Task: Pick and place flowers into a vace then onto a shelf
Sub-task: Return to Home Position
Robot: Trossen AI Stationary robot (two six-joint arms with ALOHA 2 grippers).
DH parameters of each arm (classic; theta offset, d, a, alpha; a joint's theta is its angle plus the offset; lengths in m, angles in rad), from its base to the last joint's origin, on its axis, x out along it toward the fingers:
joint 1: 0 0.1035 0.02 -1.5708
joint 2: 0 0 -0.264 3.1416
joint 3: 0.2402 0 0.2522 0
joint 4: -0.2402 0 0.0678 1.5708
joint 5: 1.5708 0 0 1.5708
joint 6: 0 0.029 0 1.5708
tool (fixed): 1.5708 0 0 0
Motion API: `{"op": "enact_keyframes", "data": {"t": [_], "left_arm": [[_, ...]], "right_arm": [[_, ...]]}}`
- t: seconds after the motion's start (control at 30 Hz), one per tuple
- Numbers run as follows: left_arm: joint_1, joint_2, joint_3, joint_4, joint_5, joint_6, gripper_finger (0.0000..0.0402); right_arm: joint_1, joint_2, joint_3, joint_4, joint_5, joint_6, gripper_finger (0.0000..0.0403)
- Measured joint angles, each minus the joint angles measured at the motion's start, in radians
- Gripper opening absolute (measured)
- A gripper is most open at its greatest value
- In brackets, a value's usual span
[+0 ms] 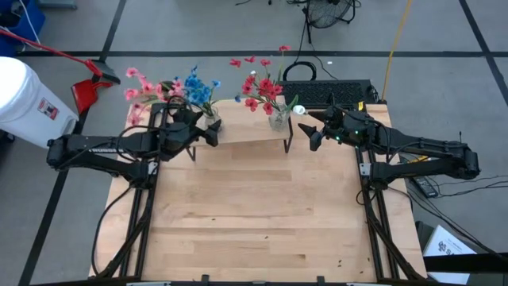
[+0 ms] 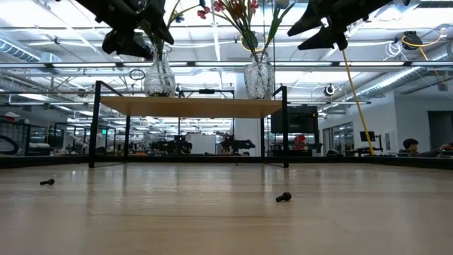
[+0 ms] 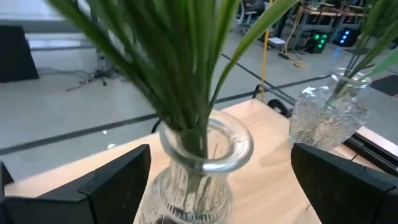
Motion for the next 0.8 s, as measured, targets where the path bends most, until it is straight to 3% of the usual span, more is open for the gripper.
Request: {"op": "enact_keyframes", "data": {"t": [0.4, 0.5, 0.67, 0.8], "left_arm": [[-0.088, 0.0, 0.0, -0.143, 0.074, -0.14, 0.0388], [-0.136, -0.007, 0.0, -0.177, 0.134, -0.148, 0.0388], [-0.227, -0.007, 0.0, -0.23, 0.189, -0.247, 0.0388], [-0.316, 0.006, 0.0, -0.277, 0.135, -0.443, 0.0388]], "right_arm": [[-0.001, -0.001, 0.0, -0.016, -0.002, 0.0, 0.0293], [-0.001, -0.004, 0.0, -0.047, -0.002, 0.0, 0.0293], [-0.001, -0.01, -0.001, -0.293, -0.06, -0.006, 0.0293], [0.001, -0.021, -0.022, -0.458, -0.085, 0.215, 0.0293]]}}
